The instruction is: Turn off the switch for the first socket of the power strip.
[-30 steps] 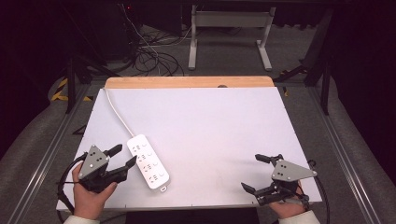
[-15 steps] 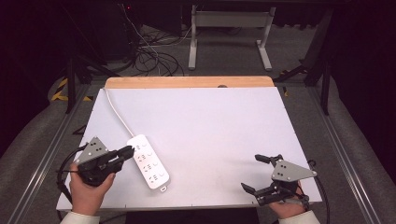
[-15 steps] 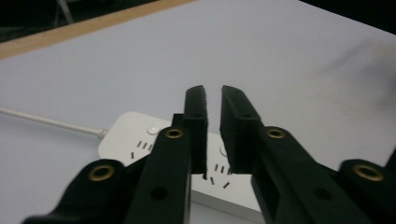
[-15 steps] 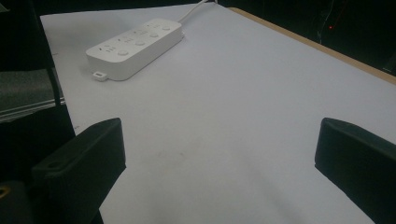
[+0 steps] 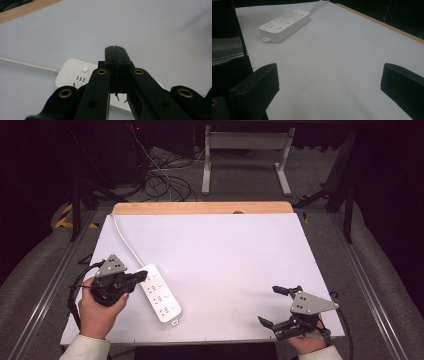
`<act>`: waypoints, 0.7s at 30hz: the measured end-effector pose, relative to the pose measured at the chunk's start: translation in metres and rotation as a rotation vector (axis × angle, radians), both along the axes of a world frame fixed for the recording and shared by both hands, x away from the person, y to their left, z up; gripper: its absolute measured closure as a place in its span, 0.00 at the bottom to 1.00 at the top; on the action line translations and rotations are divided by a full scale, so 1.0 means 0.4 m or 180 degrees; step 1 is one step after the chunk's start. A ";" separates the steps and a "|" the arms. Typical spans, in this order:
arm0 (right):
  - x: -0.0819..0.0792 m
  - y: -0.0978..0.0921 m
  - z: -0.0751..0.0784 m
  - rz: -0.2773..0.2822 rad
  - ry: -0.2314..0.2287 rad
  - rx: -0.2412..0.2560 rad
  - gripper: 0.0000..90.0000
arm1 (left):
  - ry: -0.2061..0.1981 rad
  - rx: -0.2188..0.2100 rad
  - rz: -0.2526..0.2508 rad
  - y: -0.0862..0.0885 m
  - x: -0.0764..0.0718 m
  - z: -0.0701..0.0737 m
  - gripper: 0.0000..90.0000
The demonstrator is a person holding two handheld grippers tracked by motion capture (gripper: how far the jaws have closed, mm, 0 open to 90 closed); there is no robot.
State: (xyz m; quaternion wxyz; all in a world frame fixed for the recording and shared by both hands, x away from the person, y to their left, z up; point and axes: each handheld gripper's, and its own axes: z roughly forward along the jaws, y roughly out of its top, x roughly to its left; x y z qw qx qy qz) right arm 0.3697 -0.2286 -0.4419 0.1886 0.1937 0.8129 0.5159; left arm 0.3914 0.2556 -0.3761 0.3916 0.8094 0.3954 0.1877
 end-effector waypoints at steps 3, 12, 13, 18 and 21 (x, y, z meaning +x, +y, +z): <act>0.001 0.000 -0.001 -0.0001 0.0009 -0.0002 0.03 | 0.0068 0.0030 0.0024 -0.003 0.013 0.000 1.00; 0.001 0.001 -0.001 0.0007 0.0015 -0.0008 0.03 | 0.0185 -0.0056 0.0124 -0.001 0.050 0.011 1.00; 0.001 0.001 -0.001 0.0007 0.0013 -0.0009 0.03 | 0.0171 -0.0037 0.0105 -0.002 0.056 0.011 1.00; 0.003 -0.001 -0.004 0.0004 0.0026 -0.0003 0.03 | 0.0207 -0.0017 0.0153 -0.013 0.073 0.009 1.00; 0.002 -0.002 -0.003 0.0005 0.0023 0.0005 0.03 | 0.0206 0.0054 0.0200 -0.019 0.084 0.007 1.00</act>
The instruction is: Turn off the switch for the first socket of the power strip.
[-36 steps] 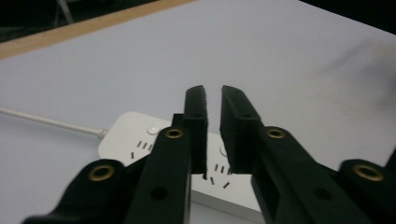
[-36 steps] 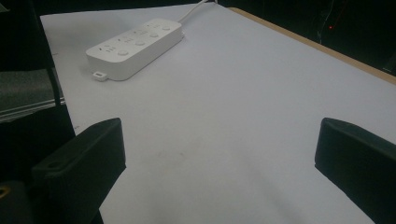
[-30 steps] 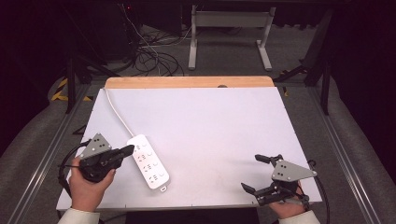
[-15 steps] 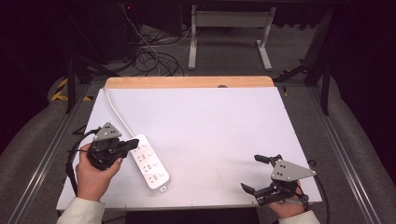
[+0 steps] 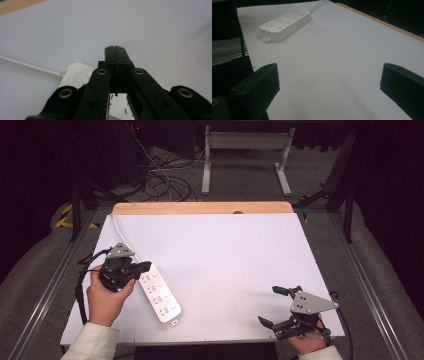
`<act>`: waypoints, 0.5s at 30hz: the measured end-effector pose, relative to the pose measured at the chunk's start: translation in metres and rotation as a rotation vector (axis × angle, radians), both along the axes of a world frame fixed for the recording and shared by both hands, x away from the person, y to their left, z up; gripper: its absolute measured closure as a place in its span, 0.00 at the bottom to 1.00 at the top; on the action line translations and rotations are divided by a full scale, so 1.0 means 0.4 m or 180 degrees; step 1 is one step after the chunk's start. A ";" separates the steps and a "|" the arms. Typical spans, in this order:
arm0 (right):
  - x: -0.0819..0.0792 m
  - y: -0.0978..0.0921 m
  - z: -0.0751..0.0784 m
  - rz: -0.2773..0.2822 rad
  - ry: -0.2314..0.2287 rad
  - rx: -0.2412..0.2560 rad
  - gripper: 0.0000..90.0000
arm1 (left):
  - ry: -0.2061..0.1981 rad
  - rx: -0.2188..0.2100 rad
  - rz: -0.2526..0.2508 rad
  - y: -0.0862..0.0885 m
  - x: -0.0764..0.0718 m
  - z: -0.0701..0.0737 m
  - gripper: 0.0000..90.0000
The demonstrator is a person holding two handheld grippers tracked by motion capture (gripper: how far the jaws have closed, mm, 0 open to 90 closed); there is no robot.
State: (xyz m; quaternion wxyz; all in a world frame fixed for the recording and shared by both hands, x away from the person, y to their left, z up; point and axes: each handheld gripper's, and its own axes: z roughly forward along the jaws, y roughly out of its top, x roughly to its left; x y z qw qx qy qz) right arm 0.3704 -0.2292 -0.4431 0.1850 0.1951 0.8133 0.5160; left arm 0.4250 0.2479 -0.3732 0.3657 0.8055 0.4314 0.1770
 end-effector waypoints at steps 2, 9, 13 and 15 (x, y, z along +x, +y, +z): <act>0.000 0.001 0.000 0.0004 0.0003 -0.0001 0.03 | 0.0038 0.0025 0.0017 -0.004 0.008 -0.007 1.00; 0.000 0.002 -0.001 0.0007 0.0013 -0.0009 0.03 | 0.0113 0.0092 0.0050 -0.006 0.039 -0.021 1.00; 0.001 0.002 -0.002 0.0003 0.0020 -0.0009 0.03 | 0.0168 0.0093 0.0097 -0.005 0.049 -0.030 1.00; 0.001 0.002 -0.002 0.0004 0.0020 -0.0023 0.03 | 0.0186 0.0131 0.0097 -0.004 0.055 -0.033 1.00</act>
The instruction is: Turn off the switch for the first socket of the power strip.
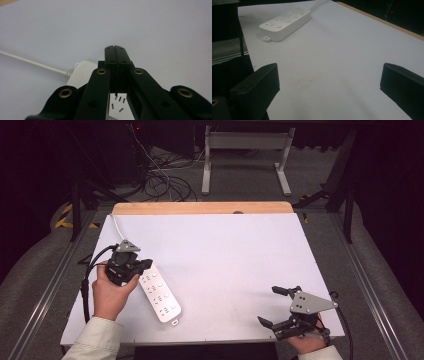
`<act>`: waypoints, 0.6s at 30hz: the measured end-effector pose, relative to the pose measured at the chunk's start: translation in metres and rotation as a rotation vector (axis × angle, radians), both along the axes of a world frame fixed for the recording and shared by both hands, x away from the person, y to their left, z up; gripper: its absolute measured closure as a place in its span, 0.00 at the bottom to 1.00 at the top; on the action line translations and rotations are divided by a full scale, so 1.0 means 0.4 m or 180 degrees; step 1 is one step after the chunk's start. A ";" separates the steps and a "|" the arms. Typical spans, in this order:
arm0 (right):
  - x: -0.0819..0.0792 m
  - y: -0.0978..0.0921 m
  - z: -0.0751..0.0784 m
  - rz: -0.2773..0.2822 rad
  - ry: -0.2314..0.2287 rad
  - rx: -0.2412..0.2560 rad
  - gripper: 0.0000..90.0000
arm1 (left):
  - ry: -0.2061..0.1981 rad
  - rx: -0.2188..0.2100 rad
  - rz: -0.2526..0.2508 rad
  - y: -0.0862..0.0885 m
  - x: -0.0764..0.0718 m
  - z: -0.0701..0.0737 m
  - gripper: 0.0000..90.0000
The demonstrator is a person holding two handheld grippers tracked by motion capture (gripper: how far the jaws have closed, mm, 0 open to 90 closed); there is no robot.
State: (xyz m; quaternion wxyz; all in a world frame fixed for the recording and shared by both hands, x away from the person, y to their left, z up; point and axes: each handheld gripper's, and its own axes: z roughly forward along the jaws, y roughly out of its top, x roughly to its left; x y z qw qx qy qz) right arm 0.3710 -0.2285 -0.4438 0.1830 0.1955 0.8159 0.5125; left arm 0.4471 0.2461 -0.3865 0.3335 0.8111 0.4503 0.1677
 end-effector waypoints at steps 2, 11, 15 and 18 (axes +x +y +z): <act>-0.001 0.001 0.000 0.0005 -0.0004 0.0009 0.03 | 0.0013 0.0075 -0.0008 -0.003 0.008 -0.005 1.00; 0.002 -0.001 -0.002 -0.0008 0.0001 0.0009 0.03 | 0.0135 0.0313 -0.0057 -0.020 0.050 -0.038 1.00; 0.003 -0.002 -0.003 -0.0003 -0.0007 0.0008 0.04 | 0.0212 0.0328 -0.0066 -0.024 0.058 -0.045 1.00; 0.001 -0.003 -0.002 -0.0009 -0.0023 0.0019 0.04 | 0.0286 0.0363 -0.0052 -0.026 0.065 -0.052 1.00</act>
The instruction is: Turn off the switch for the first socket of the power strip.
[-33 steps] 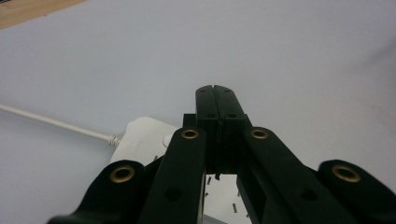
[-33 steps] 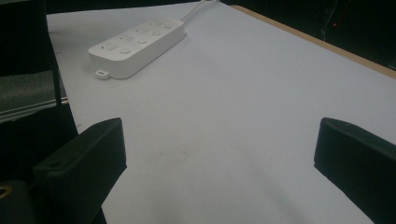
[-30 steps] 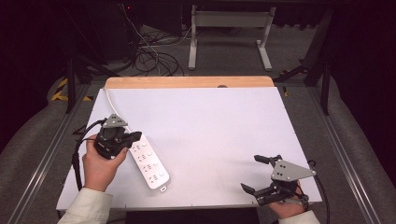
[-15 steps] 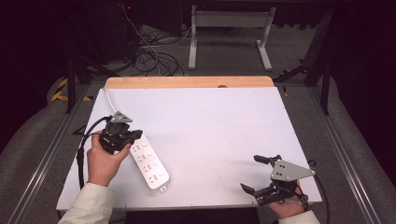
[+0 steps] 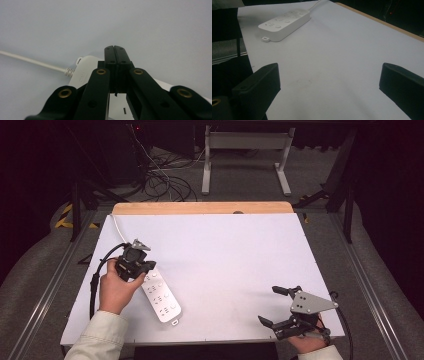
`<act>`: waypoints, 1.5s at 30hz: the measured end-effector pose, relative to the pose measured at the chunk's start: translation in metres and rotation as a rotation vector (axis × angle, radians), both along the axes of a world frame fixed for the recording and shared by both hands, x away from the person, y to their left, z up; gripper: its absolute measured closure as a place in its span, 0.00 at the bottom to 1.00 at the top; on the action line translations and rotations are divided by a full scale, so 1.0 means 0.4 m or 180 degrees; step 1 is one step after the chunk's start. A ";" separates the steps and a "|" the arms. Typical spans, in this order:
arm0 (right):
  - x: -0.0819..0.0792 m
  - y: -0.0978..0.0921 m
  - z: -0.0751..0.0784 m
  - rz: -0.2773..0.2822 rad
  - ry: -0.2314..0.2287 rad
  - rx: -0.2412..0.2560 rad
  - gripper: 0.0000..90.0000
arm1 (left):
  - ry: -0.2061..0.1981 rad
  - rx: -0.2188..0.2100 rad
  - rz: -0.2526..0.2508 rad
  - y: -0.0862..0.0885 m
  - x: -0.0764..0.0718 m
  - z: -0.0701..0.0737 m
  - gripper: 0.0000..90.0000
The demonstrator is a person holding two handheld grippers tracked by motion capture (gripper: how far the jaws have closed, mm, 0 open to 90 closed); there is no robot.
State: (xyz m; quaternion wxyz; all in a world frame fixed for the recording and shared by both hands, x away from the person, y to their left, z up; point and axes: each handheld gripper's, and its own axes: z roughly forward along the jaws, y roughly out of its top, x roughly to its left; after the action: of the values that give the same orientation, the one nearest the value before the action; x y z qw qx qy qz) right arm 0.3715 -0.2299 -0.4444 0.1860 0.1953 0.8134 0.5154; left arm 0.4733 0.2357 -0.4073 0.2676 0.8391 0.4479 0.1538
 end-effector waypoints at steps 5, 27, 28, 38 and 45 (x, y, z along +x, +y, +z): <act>0.001 0.001 0.000 0.0002 -0.0002 -0.0005 0.04 | 0.0091 0.0049 0.0018 -0.003 0.009 -0.009 1.00; 0.002 -0.001 -0.001 0.0005 0.0005 -0.0014 0.04 | 0.0220 0.0233 -0.0010 -0.008 0.029 -0.058 1.00; 0.002 -0.001 0.000 0.0006 0.0004 -0.0013 0.04 | 0.0225 0.0231 -0.0006 -0.008 0.030 -0.060 1.00; 0.003 -0.001 -0.001 0.0015 0.0021 -0.0009 0.04 | 0.0264 0.0248 -0.0043 -0.014 0.031 -0.066 1.00; 0.003 -0.002 -0.001 0.0018 0.0024 -0.0013 0.04 | 0.0271 0.0261 -0.0061 -0.014 0.031 -0.068 1.00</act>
State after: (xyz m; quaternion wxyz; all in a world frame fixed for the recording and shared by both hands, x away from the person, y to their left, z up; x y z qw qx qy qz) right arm 0.3729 -0.2305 -0.4447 0.1819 0.1947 0.8156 0.5136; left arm 0.4856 0.2301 -0.4343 0.2152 0.8594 0.4441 0.1337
